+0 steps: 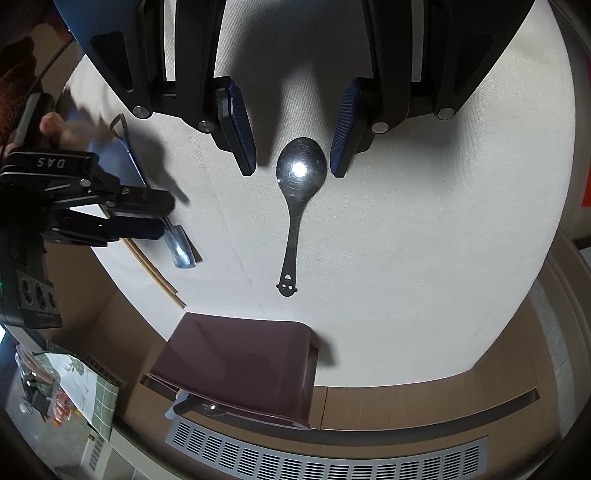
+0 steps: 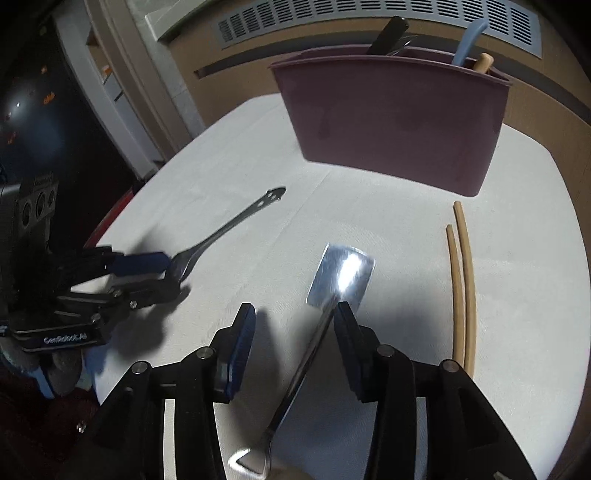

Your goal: Organize utensils

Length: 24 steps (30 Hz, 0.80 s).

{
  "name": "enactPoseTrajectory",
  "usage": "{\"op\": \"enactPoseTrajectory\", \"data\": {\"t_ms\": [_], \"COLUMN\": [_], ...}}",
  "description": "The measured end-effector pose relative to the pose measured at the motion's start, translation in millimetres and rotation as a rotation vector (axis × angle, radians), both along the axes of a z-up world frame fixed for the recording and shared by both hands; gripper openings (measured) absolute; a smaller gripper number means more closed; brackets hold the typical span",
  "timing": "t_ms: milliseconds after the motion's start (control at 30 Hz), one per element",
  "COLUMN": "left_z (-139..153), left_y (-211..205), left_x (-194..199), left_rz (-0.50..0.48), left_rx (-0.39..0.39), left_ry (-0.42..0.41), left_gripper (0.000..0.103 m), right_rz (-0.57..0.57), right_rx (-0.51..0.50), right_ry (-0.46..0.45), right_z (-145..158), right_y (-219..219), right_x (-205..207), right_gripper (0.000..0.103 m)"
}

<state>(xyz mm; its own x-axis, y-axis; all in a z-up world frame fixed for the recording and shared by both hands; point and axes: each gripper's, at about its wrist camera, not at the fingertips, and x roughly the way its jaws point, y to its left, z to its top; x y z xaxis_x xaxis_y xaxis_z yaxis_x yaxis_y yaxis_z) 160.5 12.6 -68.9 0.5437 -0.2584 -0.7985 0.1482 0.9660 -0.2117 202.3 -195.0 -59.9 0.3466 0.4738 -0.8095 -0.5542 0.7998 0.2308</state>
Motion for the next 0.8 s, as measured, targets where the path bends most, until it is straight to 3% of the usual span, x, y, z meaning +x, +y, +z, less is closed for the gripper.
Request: {"op": "enactPoseTrajectory", "data": {"t_ms": [100, 200, 267, 533, 633, 733, 800], "left_z": [0.3, -0.2, -0.9, -2.1, -2.5, -2.6, -2.4], "left_y": [2.3, 4.5, 4.9, 2.8, 3.5, 3.1, 2.5], "left_x": [1.2, 1.9, 1.7, -0.1, 0.0, 0.1, 0.4], "left_rz": [0.006, 0.011, 0.009, 0.001, 0.001, 0.002, 0.005], "left_rx": [-0.007, -0.011, -0.011, -0.001, -0.003, 0.0, 0.001], "left_ry": [0.001, 0.002, 0.002, -0.009, -0.011, -0.01, -0.011], "left_gripper": [0.043, 0.043, 0.043, 0.043, 0.043, 0.043, 0.043], "right_rz": [-0.127, -0.176, -0.202, -0.168, -0.175, -0.234, -0.283], "right_rx": [0.003, 0.044, 0.055, -0.15, -0.127, -0.121, -0.172], "right_ry": [-0.06, 0.008, -0.003, -0.093, -0.154, -0.219, -0.257], "right_z": [5.0, -4.0, -3.9, -5.7, 3.4, 13.0, 13.8], "right_y": [-12.0, -15.2, -14.5, 24.4, 11.1, -12.3, -25.0], "right_x": [-4.4, 1.1, 4.6, 20.0, 16.5, 12.4, 13.4], "right_gripper": [0.039, 0.041, 0.041, 0.038, 0.029, 0.029, 0.029]}}
